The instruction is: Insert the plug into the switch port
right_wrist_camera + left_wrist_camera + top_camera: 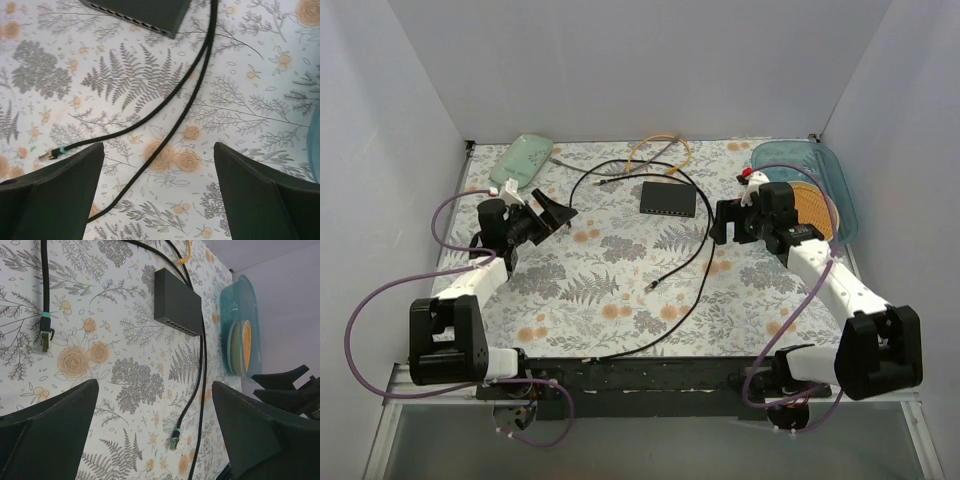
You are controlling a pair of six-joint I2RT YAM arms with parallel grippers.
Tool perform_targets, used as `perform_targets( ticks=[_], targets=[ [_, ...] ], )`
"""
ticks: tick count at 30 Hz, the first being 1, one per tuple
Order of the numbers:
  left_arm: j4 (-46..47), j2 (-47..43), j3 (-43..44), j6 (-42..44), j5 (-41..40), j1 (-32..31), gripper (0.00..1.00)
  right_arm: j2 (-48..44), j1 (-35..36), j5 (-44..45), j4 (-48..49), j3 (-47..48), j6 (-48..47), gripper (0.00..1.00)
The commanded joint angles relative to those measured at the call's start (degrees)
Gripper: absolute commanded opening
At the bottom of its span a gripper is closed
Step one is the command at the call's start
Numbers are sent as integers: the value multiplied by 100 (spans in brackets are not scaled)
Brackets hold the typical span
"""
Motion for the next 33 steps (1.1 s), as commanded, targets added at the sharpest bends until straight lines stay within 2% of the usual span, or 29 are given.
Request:
perform_targets(
  ticks=[1,2,5,6,8,9,10,11,12,13,16,21,27,30,31,33],
  targets=[
    [520,210,187,-513,-125,18,98,-417,112,-599,901,-374,-72,98],
    [319,550,422,-567,-143,18,98,-382,129,-599,849,-339,-98,99],
    [142,1245,1028,-787,672,1,98,-66,173,-528,700,-128,-151,99],
    [141,1718,1170,-840,987,-78,98,74,191,-546,708,-67,-143,98],
    [-286,1950,1513,-605,860,-236,98,172,217,-677,813,-101,-81,98],
    [-577,1986,1871,-394,589,-776,98,216,217,-695,857,-119,-64,98],
    [-945,2003,2162,-114,-154,-1043,98,225,209,-713,866,-180,-55,98],
    [-1715,2030,2417,524,-674,-1332,98,216,209,-695,875,-216,-37,98],
    [-2027,2074,2933,766,-1080,-1927,98,181,217,-695,892,-251,-11,97],
    [-2265,2213,3156,994,-1780,-2203,98,155,217,-678,910,-303,59,97],
    [-2899,2477,3649,1576,-2400,-3021,98,14,209,-765,1024,-479,200,96],
    [-3023,2399,3247,1989,-3675,-3988,98,-223,209,-810,787,-576,288,94],
    [-3041,2136,2359,2017,-5097,-5008,75,-653,209,-810,497,-848,166,93],
    [-2962,1961,2025,1990,-5416,-5316,72,-820,217,-810,436,-980,156,93],
    [-2901,1934,1955,1999,-5460,-5369,66,-847,217,-810,436,-1007,174,93],
    [-2795,1855,1831,2025,-5505,-5553,61,-900,209,-801,418,-1042,226,93]
  ],
)
